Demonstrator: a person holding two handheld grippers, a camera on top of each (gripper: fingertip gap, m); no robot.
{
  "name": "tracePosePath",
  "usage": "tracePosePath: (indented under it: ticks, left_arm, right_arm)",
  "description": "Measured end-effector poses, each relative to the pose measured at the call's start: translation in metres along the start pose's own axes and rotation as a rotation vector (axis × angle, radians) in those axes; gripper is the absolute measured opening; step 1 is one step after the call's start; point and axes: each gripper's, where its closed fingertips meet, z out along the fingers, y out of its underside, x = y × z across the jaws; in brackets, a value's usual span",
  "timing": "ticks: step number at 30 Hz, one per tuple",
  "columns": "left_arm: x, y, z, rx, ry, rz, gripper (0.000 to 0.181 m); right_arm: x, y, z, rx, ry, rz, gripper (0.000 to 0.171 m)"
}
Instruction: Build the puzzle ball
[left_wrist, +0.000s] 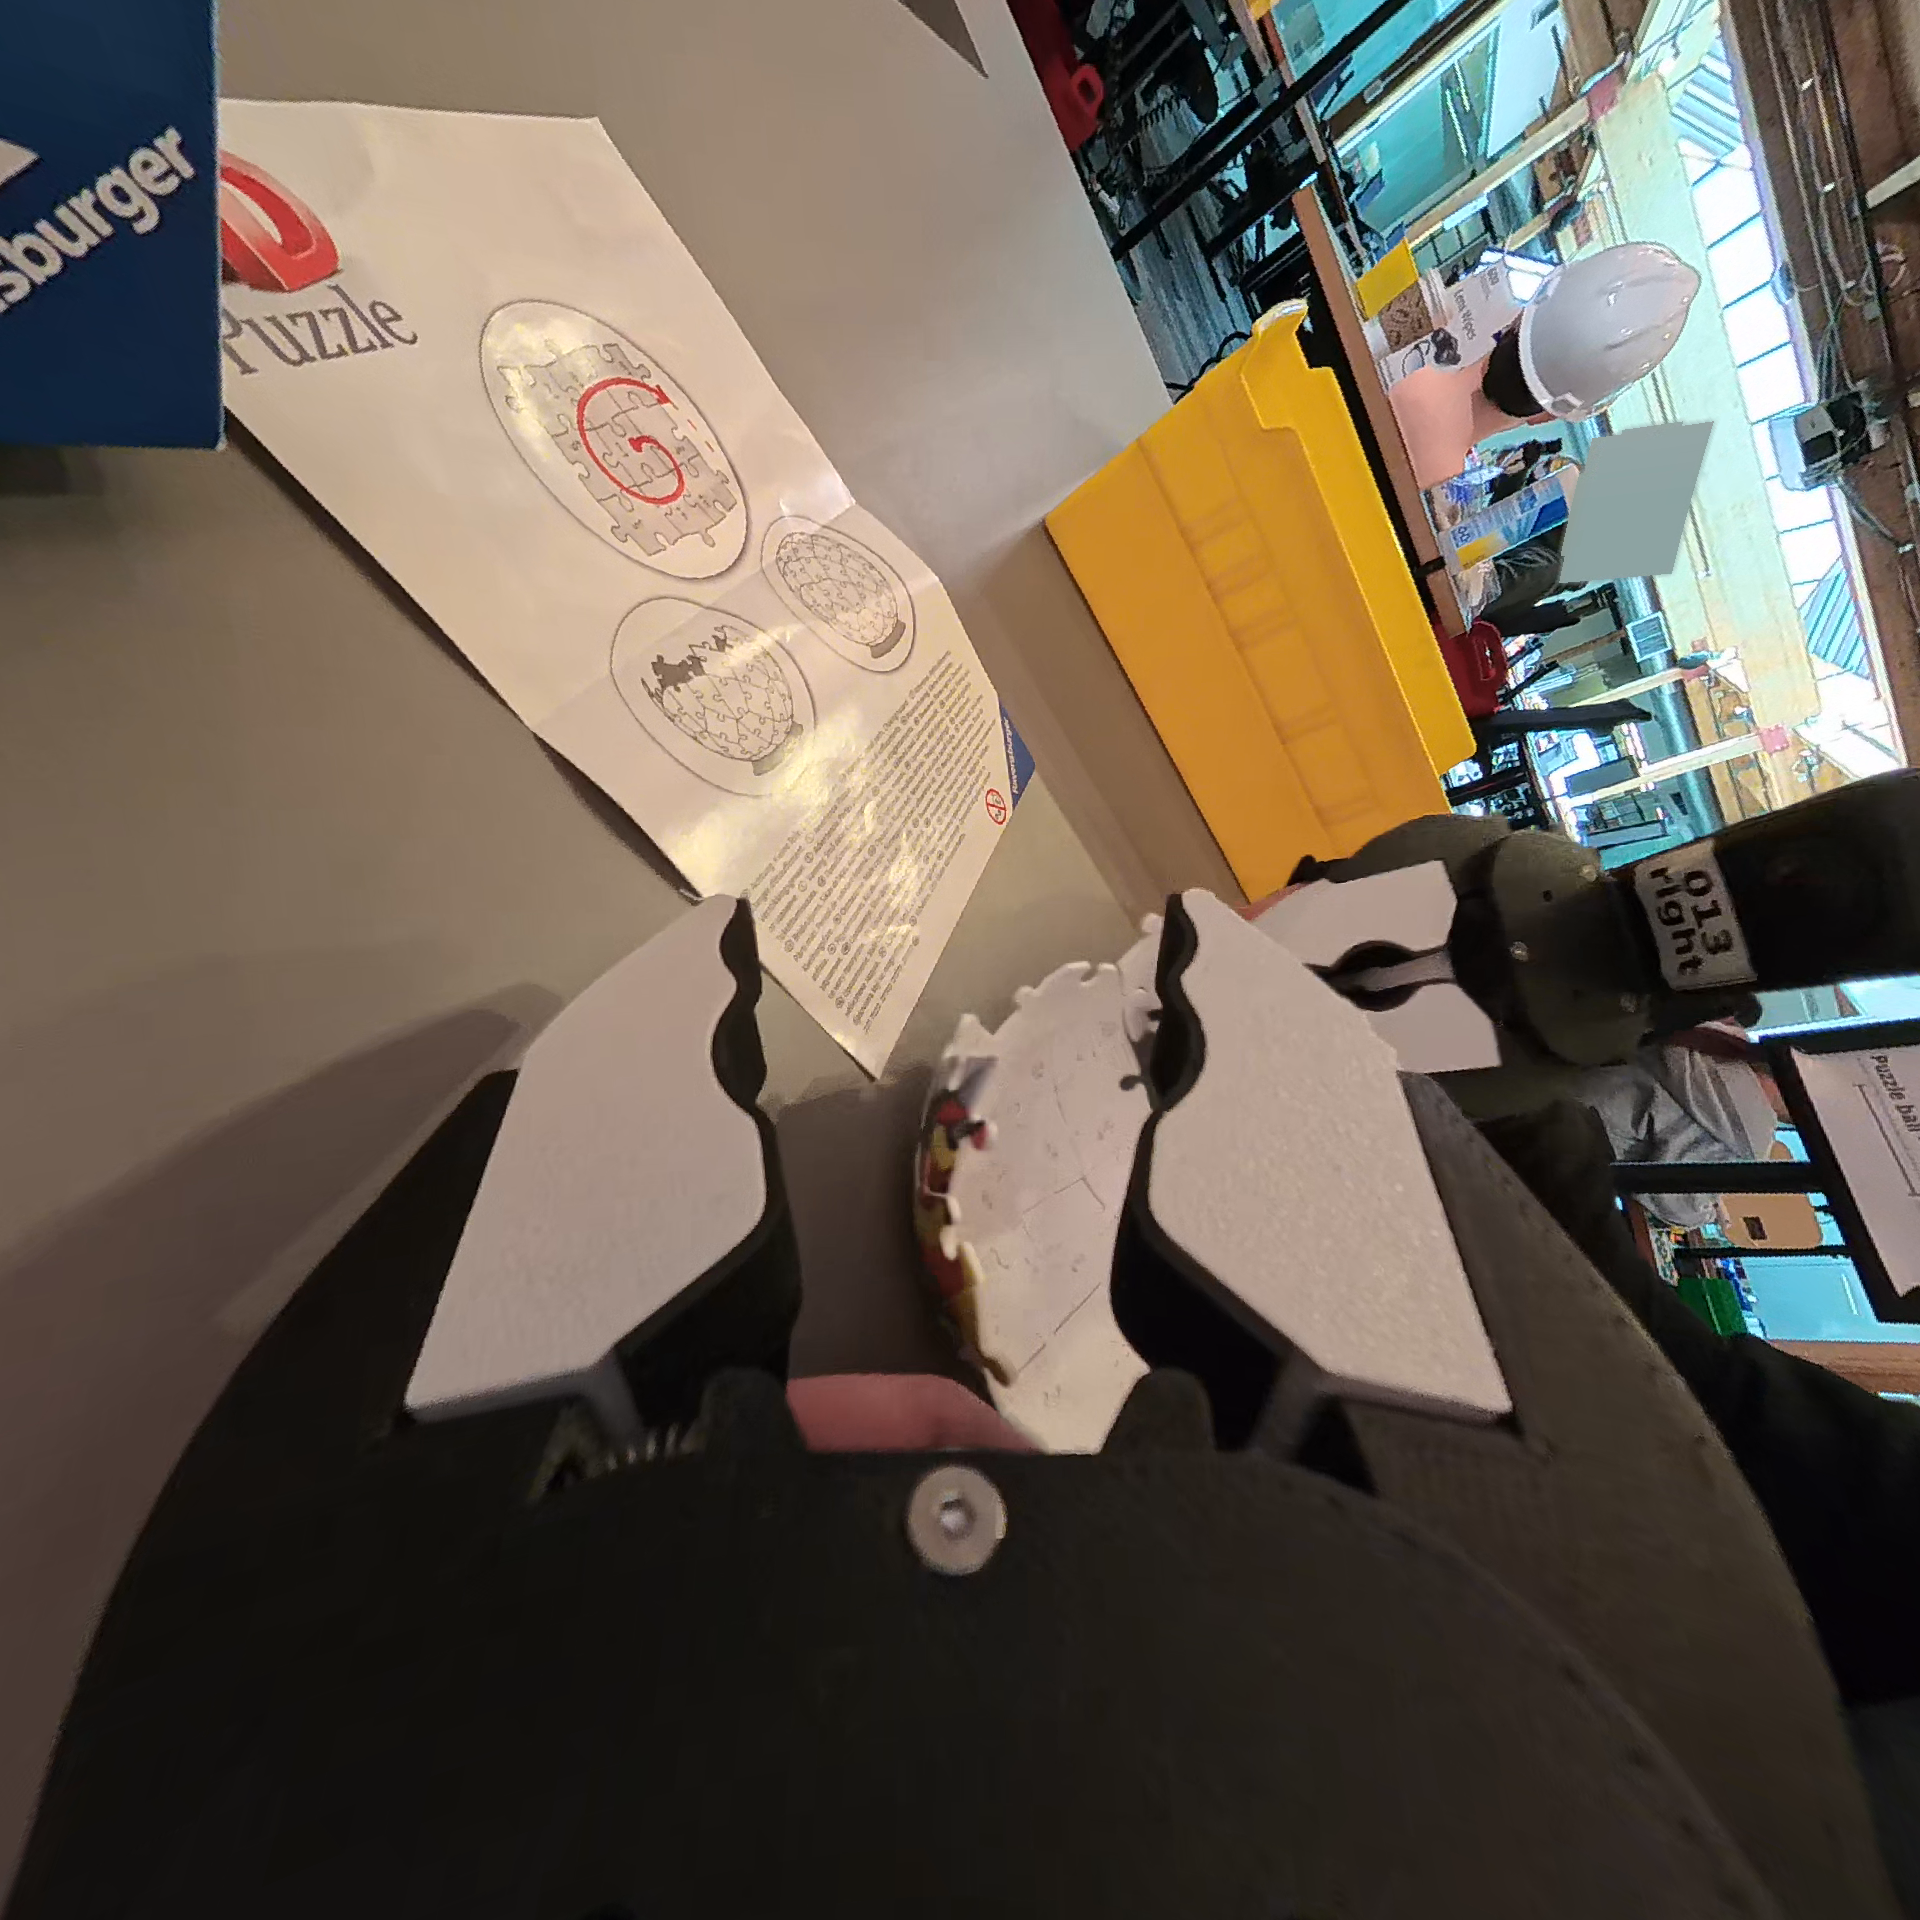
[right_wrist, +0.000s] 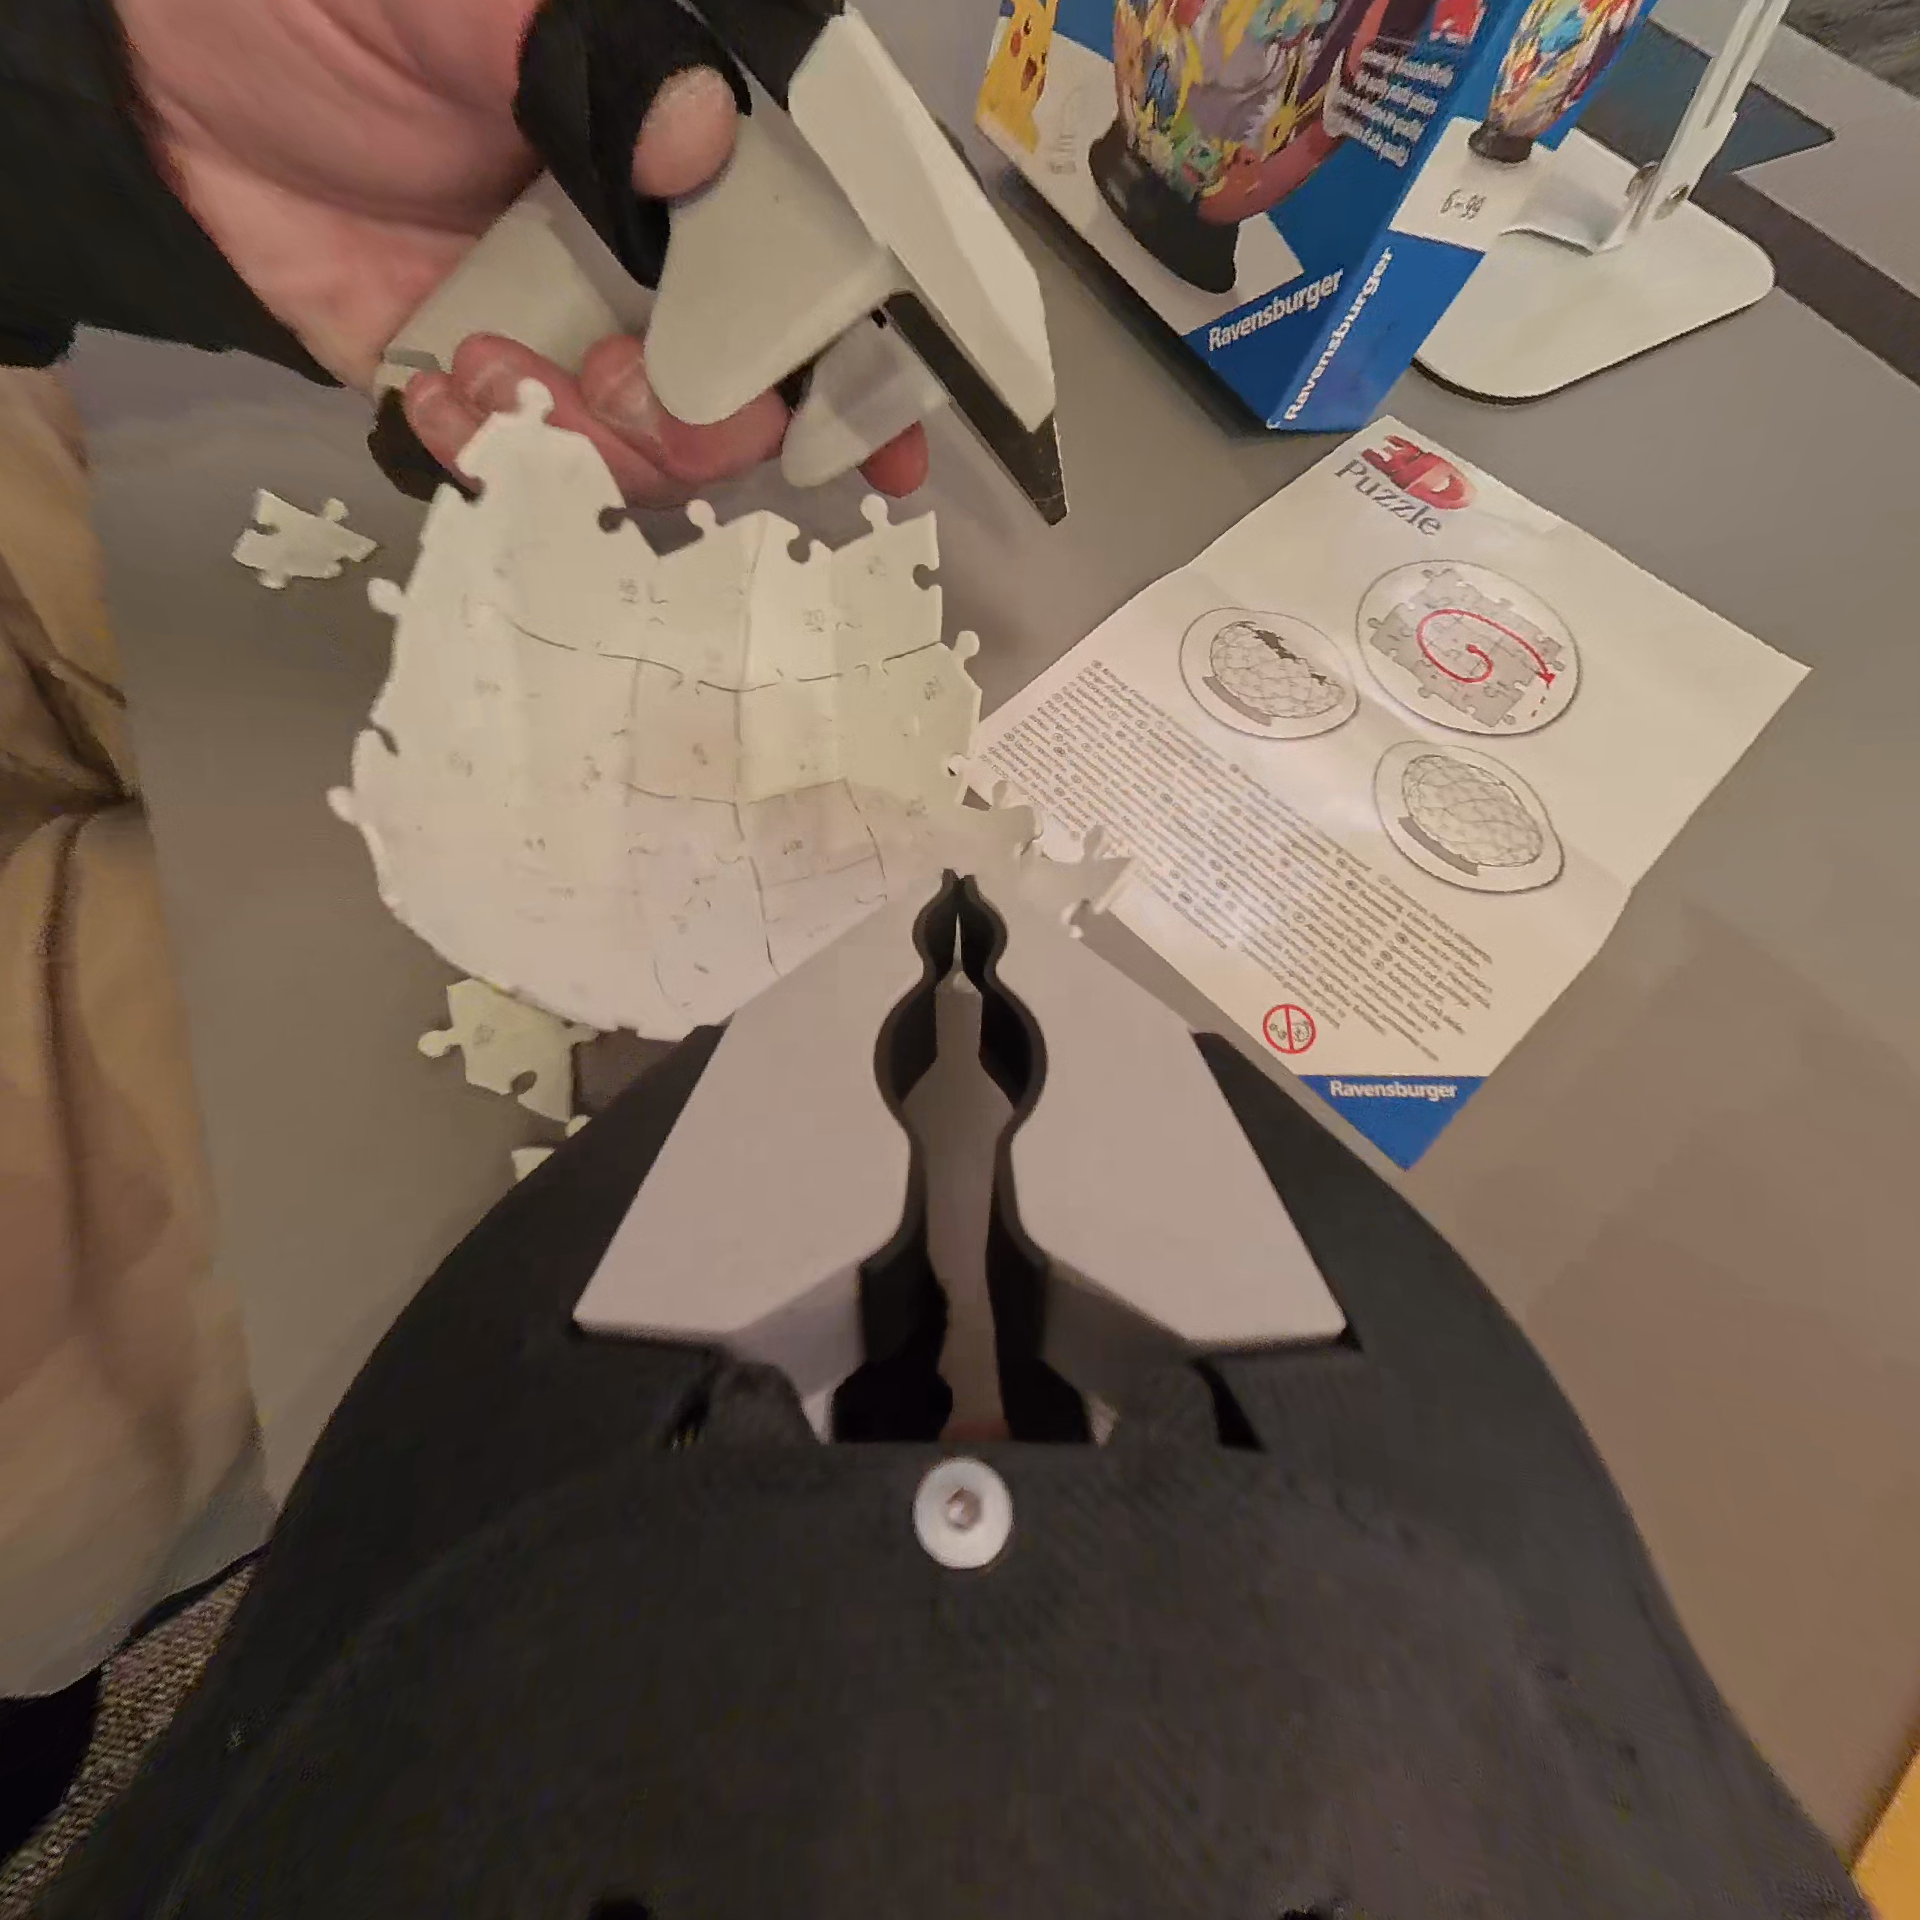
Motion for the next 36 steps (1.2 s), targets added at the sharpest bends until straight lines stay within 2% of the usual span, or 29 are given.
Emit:
tracePosePath:
  ticks: [11,20,23,27,30,36]
  left_arm:
    - [0.002,0.005,0.000,0.001,-0.003,0.016,0.074]
    - [0.003,0.008,-0.003,0.007,0.000,0.018,0.075]
    - [0.004,0.008,-0.004,0.009,-0.004,0.026,0.075]
    - [0.007,0.009,-0.003,0.007,-0.002,0.039,0.075]
    - [0.008,0.011,-0.003,0.006,0.001,0.038,0.075]
    - [0.008,0.013,-0.001,0.001,0.008,0.037,0.075]
  right_arm:
    - [-0.018,-0.016,-0.042,0.073,0.001,0.026,0.000]
    - [-0.012,-0.004,-0.056,0.056,0.071,0.113,0.000]
    - [-0.003,0.001,-0.048,0.032,0.097,0.170,0.000]
    - [-0.004,-0.004,-0.027,0.047,0.043,0.281,0.028]
    - [-0.002,-0.003,-0.015,0.041,0.029,0.327,0.027]
    - [0.000,-0.003,0.001,0.033,0.028,0.355,0.013]
